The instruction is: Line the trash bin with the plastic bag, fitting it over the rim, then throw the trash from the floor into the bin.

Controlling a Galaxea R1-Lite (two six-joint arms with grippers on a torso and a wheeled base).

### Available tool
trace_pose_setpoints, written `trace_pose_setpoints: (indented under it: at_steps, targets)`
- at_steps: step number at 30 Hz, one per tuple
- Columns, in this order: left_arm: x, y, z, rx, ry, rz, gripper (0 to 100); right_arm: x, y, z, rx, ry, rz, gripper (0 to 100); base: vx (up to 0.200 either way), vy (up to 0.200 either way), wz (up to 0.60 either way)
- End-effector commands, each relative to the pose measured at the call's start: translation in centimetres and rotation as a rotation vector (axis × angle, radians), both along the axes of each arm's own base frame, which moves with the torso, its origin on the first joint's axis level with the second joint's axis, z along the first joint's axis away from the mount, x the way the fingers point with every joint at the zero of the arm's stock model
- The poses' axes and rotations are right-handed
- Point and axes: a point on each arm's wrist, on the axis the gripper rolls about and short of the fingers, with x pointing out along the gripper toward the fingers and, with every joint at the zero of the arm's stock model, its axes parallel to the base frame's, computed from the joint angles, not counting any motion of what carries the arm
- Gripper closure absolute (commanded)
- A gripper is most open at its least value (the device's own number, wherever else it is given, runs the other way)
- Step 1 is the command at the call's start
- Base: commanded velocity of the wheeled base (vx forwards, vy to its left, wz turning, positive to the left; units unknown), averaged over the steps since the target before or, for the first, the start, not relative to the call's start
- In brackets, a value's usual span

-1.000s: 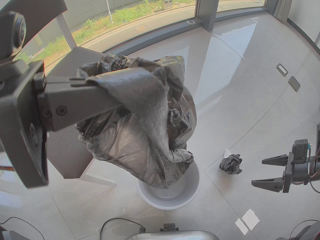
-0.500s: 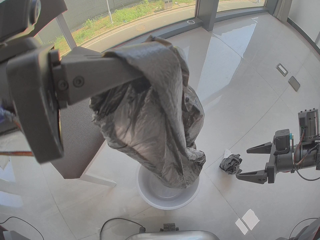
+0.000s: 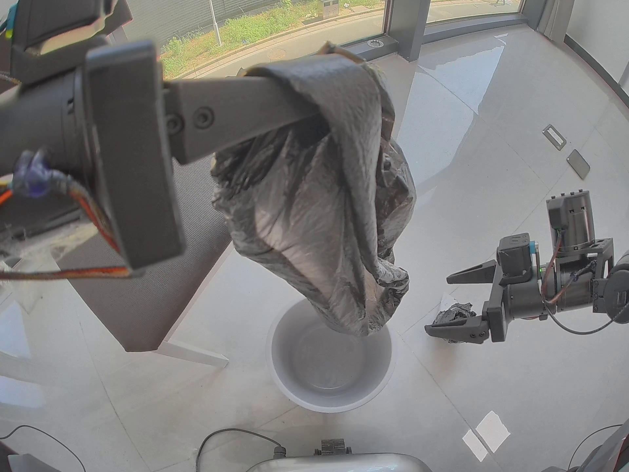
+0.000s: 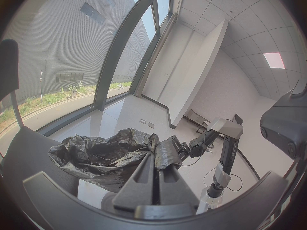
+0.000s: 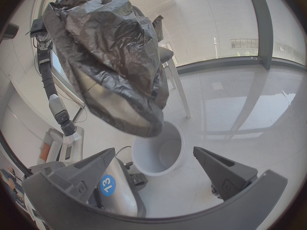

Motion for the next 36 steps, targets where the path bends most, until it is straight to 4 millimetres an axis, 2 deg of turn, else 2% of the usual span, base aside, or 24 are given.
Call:
trace_pose_setpoints:
  at_steps: [1,4,6,11,15,26,36]
  targets:
    - [0.1,-0.1,0.0,0.001,0.0,0.004,100,2.0,1.7,-0.6,-0.008,0.004,0.014,0,0.0,0.0,0.0]
    - [0.2,-0.2,0.0,0.002,0.002,0.005,100,2.4,2.0,-0.9,-0.014,0.001,0.01,0,0.0,0.0,0.0]
    - [0.3,-0.3,0.1,-0.001,0.001,0.005,100,2.9,3.8,-1.5,-0.015,-0.017,0.016,0,0.0,0.0,0.0]
    - [0.3,-0.2,0.4,-0.013,-0.006,0.007,100,3.8,4.5,-2.0,0.005,-0.022,-0.01,0,0.0,0.0,0.0]
    - [0.3,-0.2,0.7,-0.019,-0.011,0.007,100,4.7,5.0,-1.5,0.051,-0.031,-0.032,0,0.0,0.0,0.0]
    - [0.3,-0.3,0.8,-0.024,-0.014,0.004,100,4.8,5.8,-1.5,0.042,-0.039,-0.04,0,0.0,0.0,0.0]
    - [0.2,-0.4,0.8,-0.023,-0.011,-0.002,100,5.1,7.0,-0.2,0.081,-0.06,-0.071,0,0.0,0.0,0.0]
